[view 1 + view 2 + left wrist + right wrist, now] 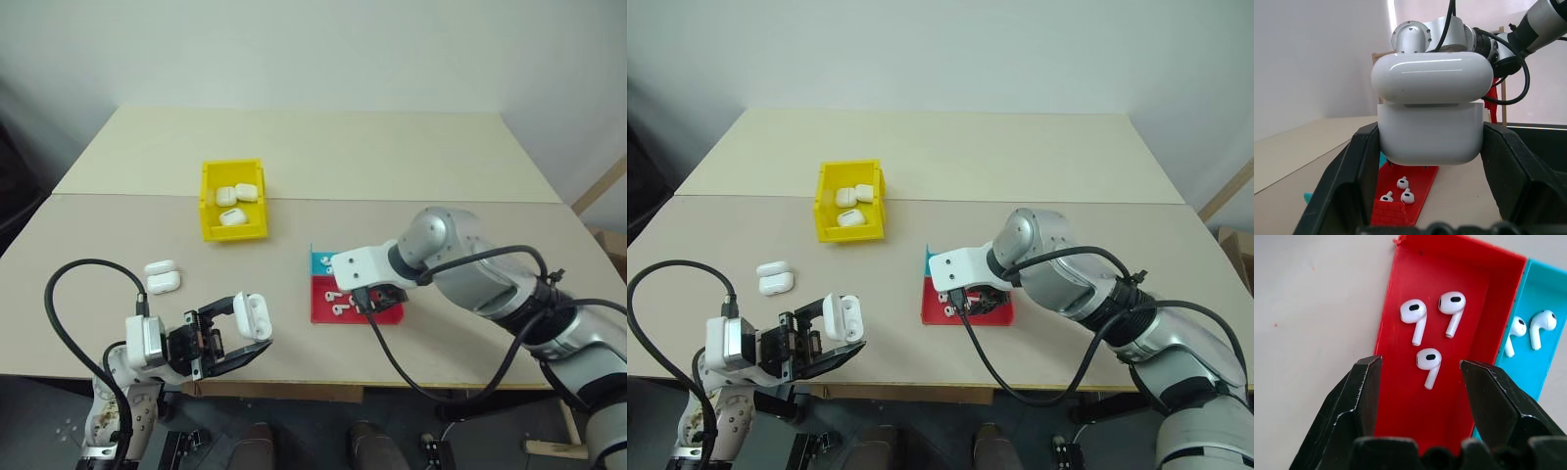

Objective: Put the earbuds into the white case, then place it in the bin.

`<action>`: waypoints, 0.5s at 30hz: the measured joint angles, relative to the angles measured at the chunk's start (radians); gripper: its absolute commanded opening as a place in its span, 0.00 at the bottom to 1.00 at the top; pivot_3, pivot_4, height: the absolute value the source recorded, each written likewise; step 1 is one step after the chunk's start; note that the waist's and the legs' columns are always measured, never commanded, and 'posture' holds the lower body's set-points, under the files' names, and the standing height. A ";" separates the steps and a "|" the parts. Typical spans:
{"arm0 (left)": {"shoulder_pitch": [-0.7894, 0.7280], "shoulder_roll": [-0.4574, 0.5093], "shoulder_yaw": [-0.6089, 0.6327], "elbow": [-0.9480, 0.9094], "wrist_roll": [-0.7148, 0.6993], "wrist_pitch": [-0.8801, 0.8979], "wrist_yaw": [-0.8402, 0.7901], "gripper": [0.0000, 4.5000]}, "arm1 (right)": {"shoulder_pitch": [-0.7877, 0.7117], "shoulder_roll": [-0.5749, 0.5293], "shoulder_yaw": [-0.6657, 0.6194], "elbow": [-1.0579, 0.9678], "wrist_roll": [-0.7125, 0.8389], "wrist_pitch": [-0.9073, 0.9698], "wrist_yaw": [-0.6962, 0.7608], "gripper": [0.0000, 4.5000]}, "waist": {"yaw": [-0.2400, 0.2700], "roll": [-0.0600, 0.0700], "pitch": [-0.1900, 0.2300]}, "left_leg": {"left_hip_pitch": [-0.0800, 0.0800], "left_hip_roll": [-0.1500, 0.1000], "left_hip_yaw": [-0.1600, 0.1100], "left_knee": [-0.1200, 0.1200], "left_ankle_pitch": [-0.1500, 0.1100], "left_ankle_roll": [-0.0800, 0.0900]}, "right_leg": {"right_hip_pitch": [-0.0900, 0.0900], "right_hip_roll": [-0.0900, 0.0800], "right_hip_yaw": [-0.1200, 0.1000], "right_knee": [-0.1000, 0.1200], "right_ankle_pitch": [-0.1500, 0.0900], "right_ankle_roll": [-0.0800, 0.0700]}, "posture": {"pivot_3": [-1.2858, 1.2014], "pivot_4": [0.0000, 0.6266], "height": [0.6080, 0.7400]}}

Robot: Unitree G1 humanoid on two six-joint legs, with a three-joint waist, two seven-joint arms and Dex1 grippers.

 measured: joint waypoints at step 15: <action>0.043 0.010 0.012 -0.036 0.001 0.020 0.005 0.62 | 0.000 0.067 0.012 0.120 -0.075 -0.123 0.008 0.68 | -0.004 0.000 0.000 | 0.000 0.000 0.000 0.000 0.000 0.000 | 0.000 0.000 0.000 0.001 0.000 0.000 | 0.52 0.24 1.00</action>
